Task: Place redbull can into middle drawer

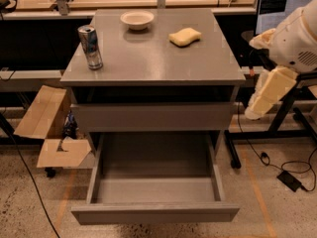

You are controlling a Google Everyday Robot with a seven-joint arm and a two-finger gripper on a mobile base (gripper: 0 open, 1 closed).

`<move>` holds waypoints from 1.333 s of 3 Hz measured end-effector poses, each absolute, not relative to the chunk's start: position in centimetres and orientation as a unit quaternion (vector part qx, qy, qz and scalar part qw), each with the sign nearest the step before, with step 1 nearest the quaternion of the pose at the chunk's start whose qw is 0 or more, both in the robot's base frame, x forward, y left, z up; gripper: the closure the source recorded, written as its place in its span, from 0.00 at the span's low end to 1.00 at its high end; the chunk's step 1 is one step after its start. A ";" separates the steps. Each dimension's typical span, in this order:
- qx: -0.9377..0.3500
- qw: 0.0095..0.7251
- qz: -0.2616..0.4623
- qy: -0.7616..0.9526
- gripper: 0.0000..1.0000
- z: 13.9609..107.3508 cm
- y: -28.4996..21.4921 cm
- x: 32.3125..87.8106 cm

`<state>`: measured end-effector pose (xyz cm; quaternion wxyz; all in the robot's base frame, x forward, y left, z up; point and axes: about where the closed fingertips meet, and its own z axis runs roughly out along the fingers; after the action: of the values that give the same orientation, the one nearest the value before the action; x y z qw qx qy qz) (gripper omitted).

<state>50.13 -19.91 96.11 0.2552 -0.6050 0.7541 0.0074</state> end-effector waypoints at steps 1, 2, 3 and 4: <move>-0.613 0.292 0.041 0.734 0.00 94.6 -17.5 52.9; -0.609 0.305 0.076 0.728 0.00 92.4 -15.1 55.1; -0.608 0.305 0.080 0.729 0.00 92.0 -14.9 55.3; -0.598 0.317 0.086 0.731 0.00 91.9 -14.6 55.7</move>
Offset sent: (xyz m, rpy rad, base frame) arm 0.0811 0.0789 -0.0700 0.2676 0.0399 0.0714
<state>55.66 -14.61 91.94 0.3173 -0.5979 0.7311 0.0862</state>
